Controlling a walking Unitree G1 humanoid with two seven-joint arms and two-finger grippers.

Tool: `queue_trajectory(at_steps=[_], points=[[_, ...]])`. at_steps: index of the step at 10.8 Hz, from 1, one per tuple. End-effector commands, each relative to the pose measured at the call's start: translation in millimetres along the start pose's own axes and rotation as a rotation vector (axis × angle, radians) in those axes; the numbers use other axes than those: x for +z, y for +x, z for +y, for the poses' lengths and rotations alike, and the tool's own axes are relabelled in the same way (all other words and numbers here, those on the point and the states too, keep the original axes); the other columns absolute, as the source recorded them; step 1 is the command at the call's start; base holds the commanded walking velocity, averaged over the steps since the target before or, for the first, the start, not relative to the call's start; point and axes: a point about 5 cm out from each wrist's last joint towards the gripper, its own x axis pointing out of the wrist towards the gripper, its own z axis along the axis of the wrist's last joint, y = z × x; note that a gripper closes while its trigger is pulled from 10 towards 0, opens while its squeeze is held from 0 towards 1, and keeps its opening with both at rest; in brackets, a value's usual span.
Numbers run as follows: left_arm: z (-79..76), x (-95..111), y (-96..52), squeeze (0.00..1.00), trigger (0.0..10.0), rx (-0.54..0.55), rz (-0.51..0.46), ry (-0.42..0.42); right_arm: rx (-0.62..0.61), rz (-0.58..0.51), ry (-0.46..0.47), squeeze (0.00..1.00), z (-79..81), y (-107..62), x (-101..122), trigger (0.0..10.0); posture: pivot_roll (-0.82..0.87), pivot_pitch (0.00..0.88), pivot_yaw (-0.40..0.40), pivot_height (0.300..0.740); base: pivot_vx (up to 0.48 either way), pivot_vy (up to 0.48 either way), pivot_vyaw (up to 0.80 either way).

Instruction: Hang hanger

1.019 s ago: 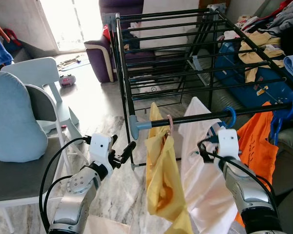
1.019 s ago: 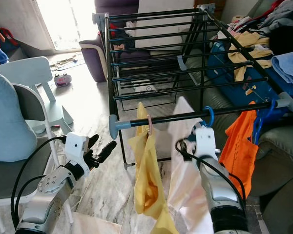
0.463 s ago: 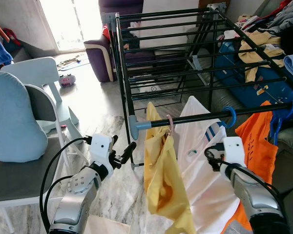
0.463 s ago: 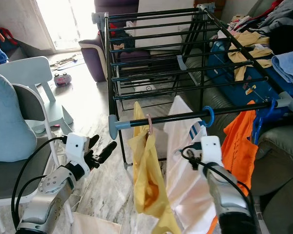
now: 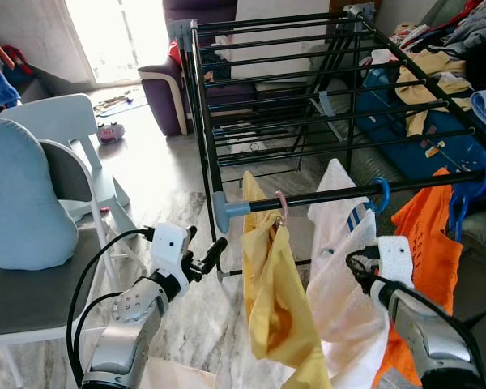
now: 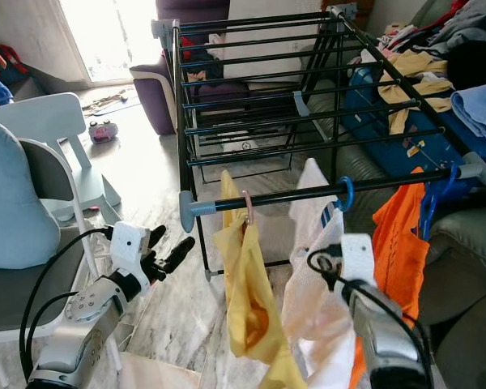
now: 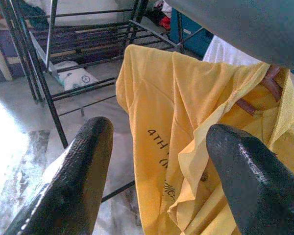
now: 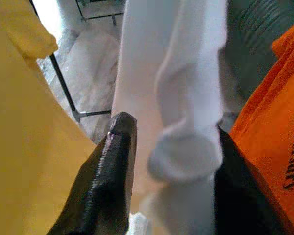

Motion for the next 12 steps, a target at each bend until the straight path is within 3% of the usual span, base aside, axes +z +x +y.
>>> queue_trajectory(at_steps=[1,5,8,10,12], points=[[1.3,-2,0.0,0.0,10.0,-0.009,0.021,0.022,0.016,-0.014,0.013,0.0,3.7,-2.0,3,0.0,-0.14,0.0,0.054,0.74,0.0,0.0,0.0],[1.4,-1,1.7,0.0,10.0,-0.007,0.018,0.036,0.014,-0.017,0.005,0.0,6.9,-0.6,4,0.0,-0.14,0.0,0.054,0.74,0.0,0.0,0.0],[-1.5,-1,2.8,0.0,10.0,-0.017,0.016,0.028,-0.005,-0.05,-0.077,0.0,7.1,-0.3,9,0.0,-0.14,0.0,0.056,0.74,0.0,0.0,0.0],[-3.0,-1,3.5,0.0,10.0,-0.022,0.015,0.026,-0.002,-0.11,-0.124,0.0,8.9,-1.4,15,0.0,-0.14,0.0,0.056,0.74,0.0,0.0,0.0],[-2.9,0,4.4,0.0,10.0,-0.02,0.012,0.024,0.007,-0.269,-0.133,0.0,11.9,-11.3,32,0.0,-0.15,0.0,0.055,0.74,0.0,0.0,0.0]])
